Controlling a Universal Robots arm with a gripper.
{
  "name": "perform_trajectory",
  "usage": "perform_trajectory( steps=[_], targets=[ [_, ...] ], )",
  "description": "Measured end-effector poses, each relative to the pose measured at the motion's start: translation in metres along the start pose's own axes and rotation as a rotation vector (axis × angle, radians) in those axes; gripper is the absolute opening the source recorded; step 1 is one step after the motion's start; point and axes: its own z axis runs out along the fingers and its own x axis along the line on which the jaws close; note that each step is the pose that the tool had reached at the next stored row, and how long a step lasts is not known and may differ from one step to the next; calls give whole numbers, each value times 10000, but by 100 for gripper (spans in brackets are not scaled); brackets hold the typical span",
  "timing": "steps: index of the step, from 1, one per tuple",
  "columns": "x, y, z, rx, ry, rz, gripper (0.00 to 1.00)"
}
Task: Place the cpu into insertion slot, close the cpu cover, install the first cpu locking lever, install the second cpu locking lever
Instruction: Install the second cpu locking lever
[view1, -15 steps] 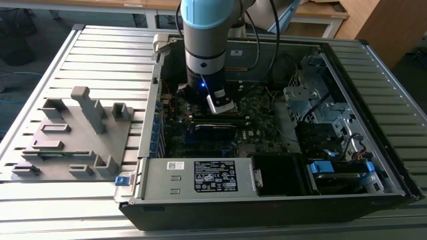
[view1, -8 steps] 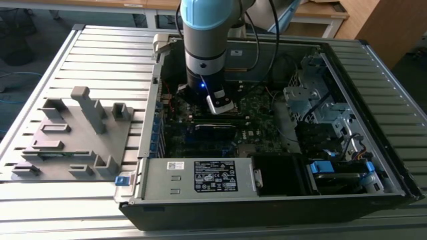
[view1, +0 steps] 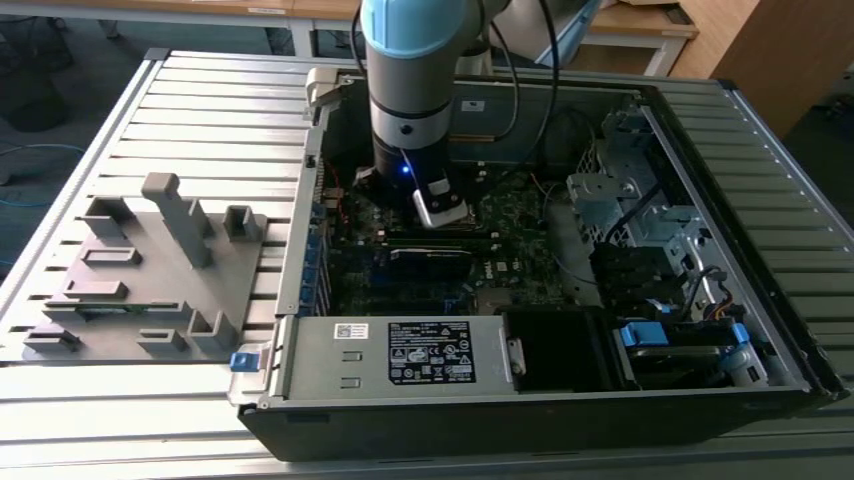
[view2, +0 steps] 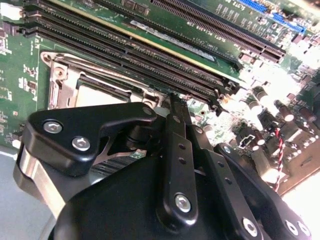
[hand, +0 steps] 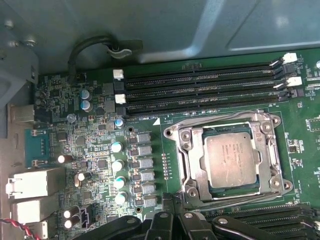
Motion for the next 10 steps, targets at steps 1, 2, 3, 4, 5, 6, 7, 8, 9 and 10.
perform_trajectory(
  steps=[1,2,3,4,5,6,7,8,9,10],
  targets=[
    [0,1,-14,2,1,0,10],
    [0,3,-31,6,2,1,10],
    [0,4,-45,7,3,0,10],
    [0,6,-56,7,3,1,10],
    [-1,7,-65,6,3,0,10],
    [-1,8,-75,7,3,0,10],
    [-1,9,-85,6,3,0,10],
    [-1,11,-94,6,3,0,10],
    [-1,12,-102,6,3,0,10],
    [-1,13,-111,6,3,0,10]
  ],
)
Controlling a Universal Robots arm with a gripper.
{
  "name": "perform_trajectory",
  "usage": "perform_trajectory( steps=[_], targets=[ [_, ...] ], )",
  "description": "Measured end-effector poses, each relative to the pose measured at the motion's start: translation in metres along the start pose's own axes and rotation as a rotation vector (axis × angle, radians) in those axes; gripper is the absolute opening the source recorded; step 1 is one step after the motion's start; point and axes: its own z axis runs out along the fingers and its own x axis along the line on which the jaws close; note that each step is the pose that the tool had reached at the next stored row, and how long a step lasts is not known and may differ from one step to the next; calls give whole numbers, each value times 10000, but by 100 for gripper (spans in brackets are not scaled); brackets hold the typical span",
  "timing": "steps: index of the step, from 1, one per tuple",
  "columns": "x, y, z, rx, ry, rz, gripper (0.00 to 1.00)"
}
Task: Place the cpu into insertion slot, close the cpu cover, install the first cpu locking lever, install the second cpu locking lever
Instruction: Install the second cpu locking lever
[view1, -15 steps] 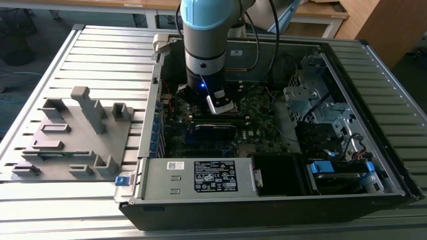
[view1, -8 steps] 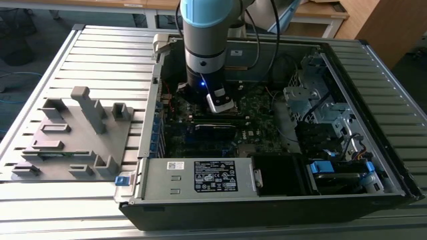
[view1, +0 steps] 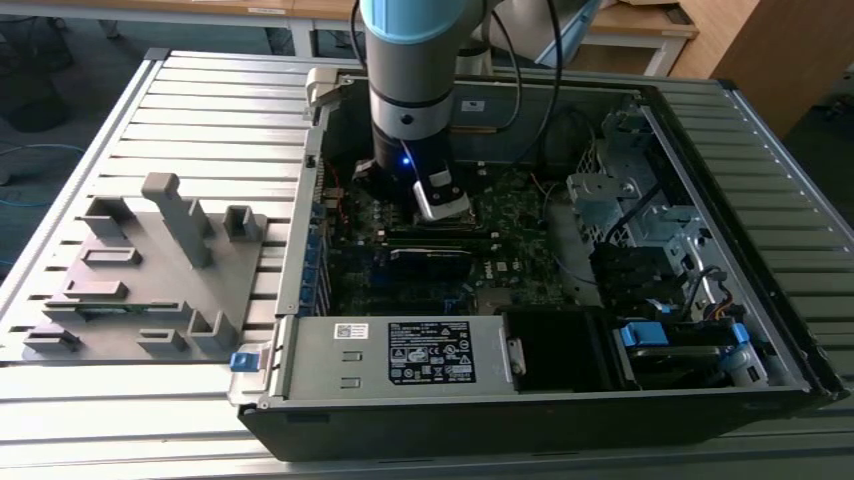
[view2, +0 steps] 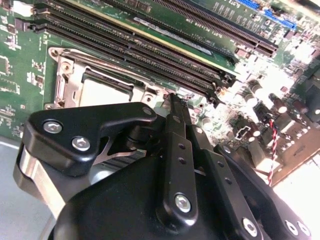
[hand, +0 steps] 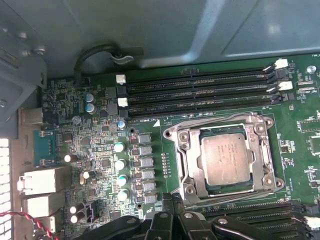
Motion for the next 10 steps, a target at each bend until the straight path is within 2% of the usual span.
perform_trajectory(
  steps=[10],
  targets=[
    [1,1,-10,1,1,-1,10]
  ],
)
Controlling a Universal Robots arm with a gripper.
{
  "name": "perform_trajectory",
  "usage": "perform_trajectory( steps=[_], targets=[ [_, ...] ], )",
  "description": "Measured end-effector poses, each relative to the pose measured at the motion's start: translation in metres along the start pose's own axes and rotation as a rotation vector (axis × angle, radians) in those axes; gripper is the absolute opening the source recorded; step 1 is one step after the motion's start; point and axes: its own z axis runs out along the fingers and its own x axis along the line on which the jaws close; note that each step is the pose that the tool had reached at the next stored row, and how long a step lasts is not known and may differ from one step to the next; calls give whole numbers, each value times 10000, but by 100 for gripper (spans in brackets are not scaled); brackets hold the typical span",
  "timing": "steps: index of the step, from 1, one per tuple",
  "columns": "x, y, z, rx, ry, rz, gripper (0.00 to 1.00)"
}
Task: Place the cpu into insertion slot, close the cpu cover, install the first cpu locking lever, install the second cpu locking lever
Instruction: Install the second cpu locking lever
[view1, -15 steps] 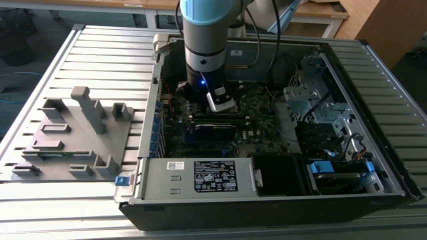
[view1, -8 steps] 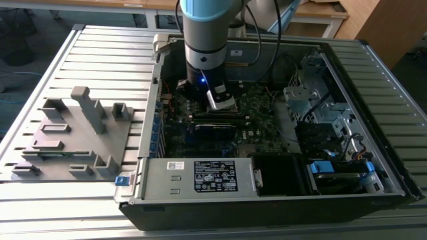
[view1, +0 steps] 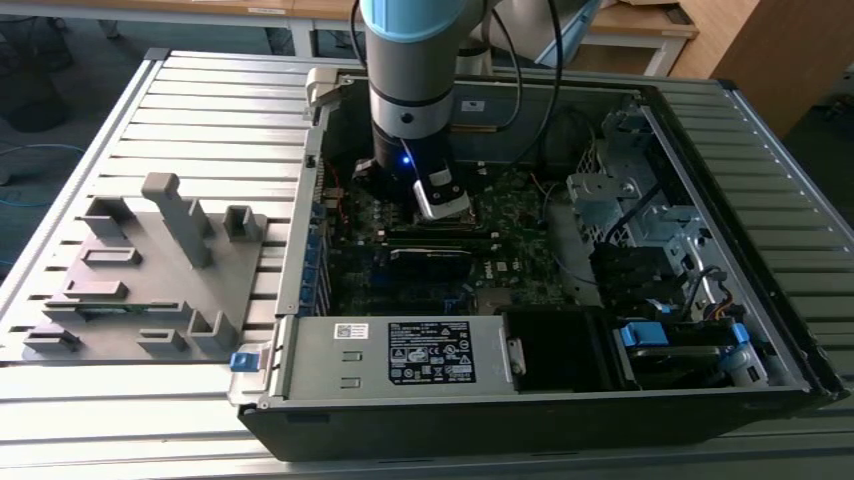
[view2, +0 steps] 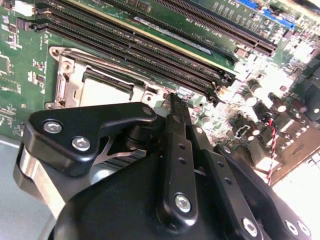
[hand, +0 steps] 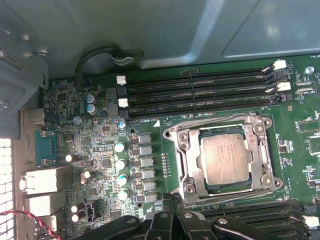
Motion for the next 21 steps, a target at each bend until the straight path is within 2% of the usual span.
perform_trajectory(
  steps=[5,21],
  targets=[
    [0,4,-33,1,2,2,10],
    [0,6,-53,5,4,1,10]
  ],
)
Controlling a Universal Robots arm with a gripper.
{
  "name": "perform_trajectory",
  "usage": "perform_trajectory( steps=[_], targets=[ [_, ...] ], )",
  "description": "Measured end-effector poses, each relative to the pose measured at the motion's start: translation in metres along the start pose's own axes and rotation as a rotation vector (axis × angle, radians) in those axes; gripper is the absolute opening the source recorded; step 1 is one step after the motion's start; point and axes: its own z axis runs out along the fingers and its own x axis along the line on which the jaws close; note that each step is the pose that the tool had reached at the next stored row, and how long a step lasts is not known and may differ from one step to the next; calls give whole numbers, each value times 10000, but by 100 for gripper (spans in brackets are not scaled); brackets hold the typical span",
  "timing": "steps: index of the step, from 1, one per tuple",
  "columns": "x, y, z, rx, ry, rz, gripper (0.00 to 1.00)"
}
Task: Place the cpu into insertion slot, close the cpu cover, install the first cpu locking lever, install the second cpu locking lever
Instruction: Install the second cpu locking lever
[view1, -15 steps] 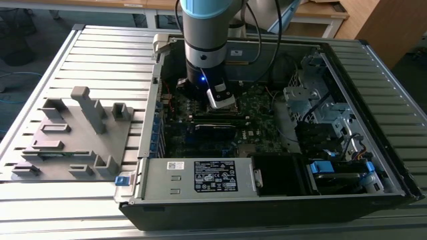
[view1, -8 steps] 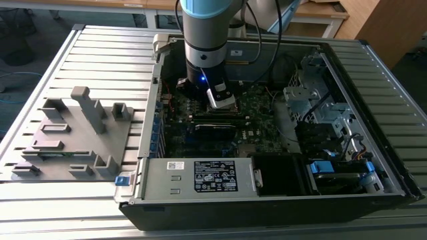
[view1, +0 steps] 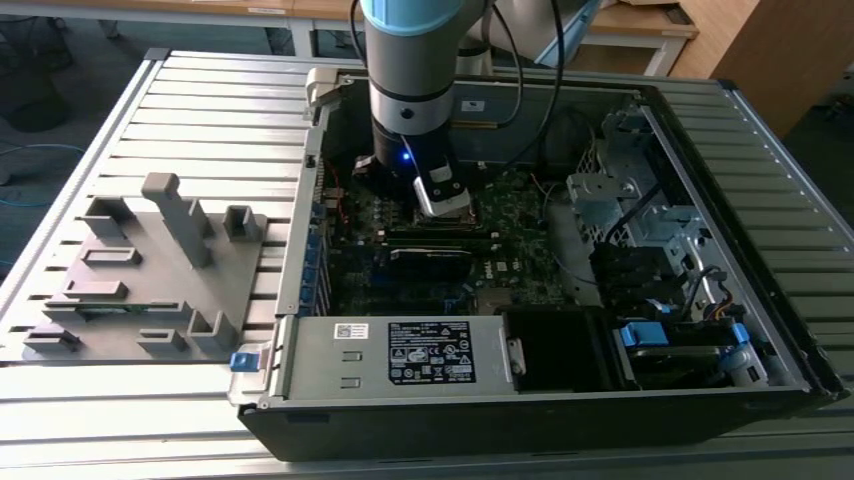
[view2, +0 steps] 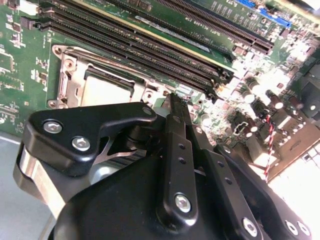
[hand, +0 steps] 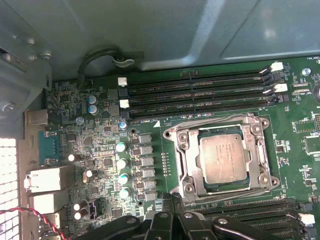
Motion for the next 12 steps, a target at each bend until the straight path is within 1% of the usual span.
perform_trajectory(
  steps=[5,10,12],
  targets=[
    [-1,7,-47,-5,-2,0,10],
    [-3,7,-50,-5,-2,-1,10],
    [-14,9,-50,-3,-2,6,10]
  ],
)
